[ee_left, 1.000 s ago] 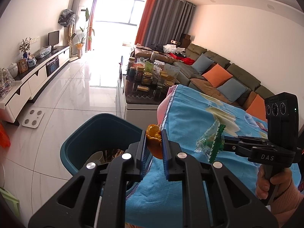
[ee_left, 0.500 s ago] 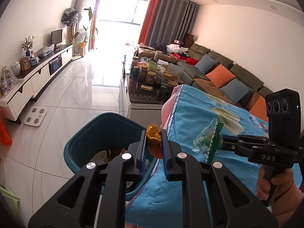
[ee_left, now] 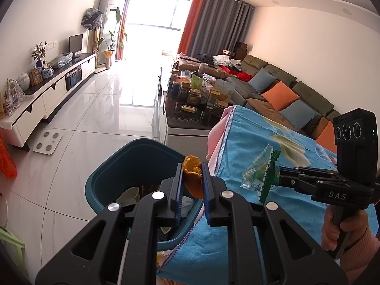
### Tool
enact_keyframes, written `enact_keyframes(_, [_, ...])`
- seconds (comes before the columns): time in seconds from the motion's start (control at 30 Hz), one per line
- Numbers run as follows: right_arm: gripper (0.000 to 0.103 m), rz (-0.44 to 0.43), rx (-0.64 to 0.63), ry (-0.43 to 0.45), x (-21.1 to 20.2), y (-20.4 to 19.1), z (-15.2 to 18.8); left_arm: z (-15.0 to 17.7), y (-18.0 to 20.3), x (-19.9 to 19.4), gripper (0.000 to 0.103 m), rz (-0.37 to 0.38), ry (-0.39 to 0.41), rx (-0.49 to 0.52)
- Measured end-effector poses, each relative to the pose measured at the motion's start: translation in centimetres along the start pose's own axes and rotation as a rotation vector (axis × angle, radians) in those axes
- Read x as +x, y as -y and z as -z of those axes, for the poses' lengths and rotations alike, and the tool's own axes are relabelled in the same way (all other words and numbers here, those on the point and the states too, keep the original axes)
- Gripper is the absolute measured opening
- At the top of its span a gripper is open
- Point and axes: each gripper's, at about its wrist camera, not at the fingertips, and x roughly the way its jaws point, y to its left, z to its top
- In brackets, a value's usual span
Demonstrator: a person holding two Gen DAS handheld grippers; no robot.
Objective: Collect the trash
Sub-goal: 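Lower the peel into the bin with the left gripper while the right holds the wrapper above it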
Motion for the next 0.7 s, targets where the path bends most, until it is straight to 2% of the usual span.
enact_keyframes(0.7, [0.01,0.003,-0.011,-0.036,2.2,-0.9,-1.0,0.1,-0.9,1.3,0.015,-0.016,-0.011,-0.022])
